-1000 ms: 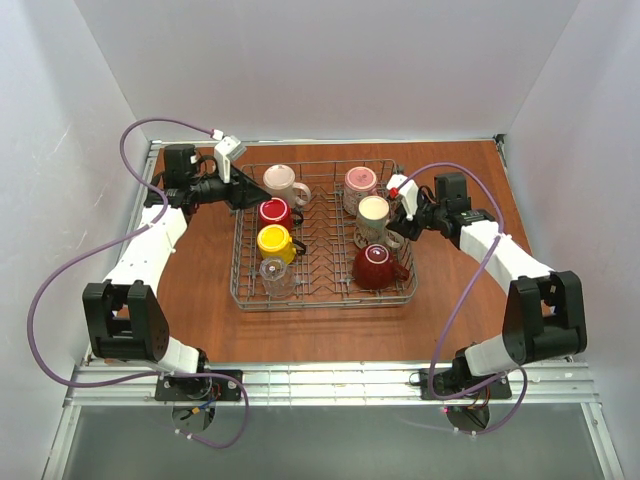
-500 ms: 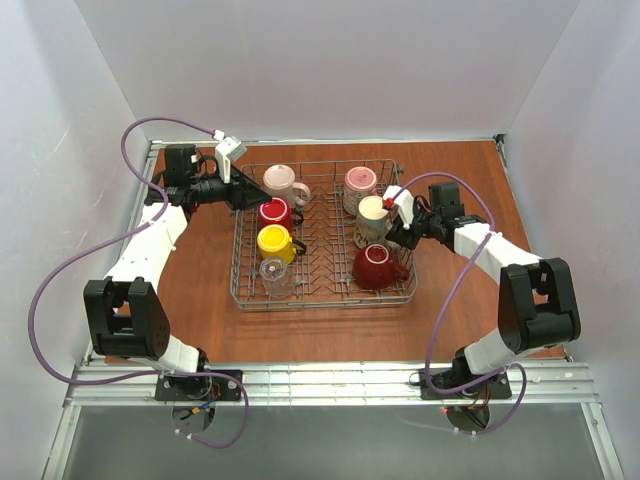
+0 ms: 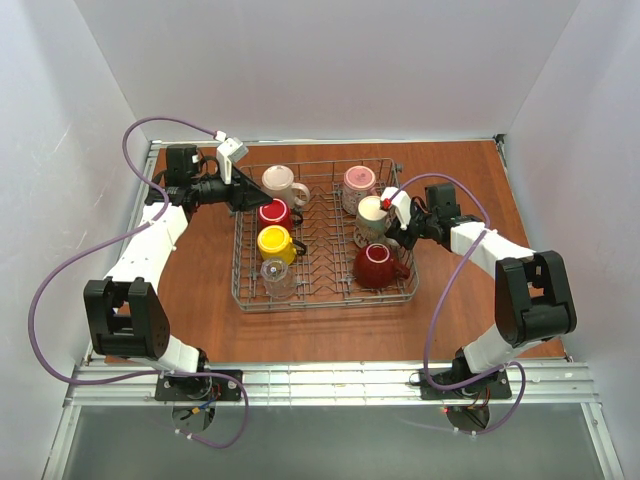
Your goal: Unload the cups from the dish rack
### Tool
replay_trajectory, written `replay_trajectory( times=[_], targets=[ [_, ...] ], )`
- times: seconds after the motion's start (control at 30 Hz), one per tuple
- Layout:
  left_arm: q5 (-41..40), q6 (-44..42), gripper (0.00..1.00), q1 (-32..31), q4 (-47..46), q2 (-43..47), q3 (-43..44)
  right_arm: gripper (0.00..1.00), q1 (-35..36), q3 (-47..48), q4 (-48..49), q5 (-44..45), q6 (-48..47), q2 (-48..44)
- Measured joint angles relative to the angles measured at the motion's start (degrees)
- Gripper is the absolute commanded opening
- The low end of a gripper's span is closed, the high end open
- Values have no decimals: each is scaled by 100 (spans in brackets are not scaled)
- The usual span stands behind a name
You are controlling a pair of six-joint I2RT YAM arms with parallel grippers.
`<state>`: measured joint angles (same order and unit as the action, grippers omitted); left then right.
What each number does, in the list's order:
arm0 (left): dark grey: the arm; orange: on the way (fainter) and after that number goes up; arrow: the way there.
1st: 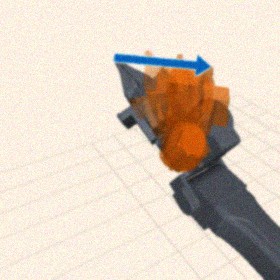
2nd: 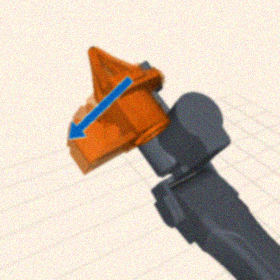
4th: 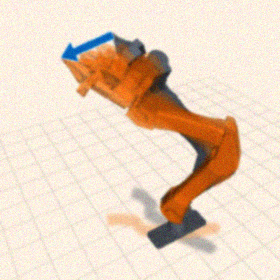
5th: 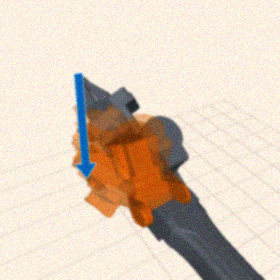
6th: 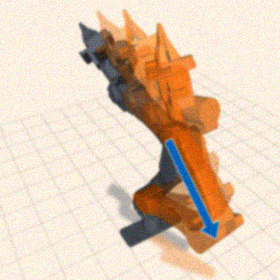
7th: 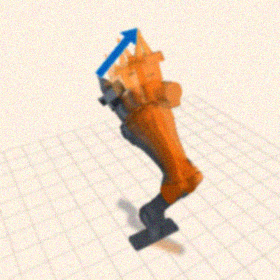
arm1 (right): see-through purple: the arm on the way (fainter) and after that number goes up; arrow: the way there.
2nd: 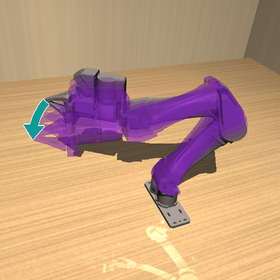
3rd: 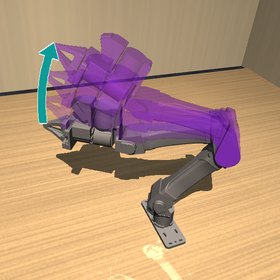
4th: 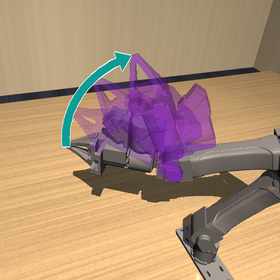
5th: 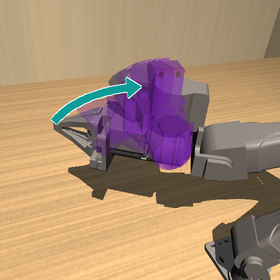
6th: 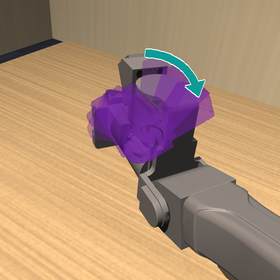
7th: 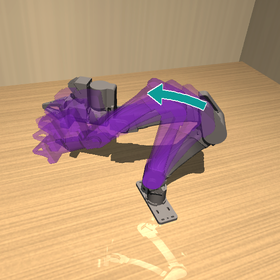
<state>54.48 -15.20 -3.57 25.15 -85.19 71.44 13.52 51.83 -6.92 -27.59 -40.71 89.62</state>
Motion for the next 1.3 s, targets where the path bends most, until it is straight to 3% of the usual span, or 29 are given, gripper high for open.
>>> replay_trajectory(
  times=[0.07,0.93,1.13,1.3],
  targets=[
    [2,-2,64,-2,15,0,0,1,0,0,9,2,-4,0],
    [76,219,62,-258,98,-22,133,1,0,13,-107,-24,542,-822],
    [407,1003,57,-297,-11,-129,527,1,0,98,142,-254,1270,-1204],
    [605,2315,58,-328,-625,-140,595,1,0,101,911,-435,2396,-1515]
  ],
)
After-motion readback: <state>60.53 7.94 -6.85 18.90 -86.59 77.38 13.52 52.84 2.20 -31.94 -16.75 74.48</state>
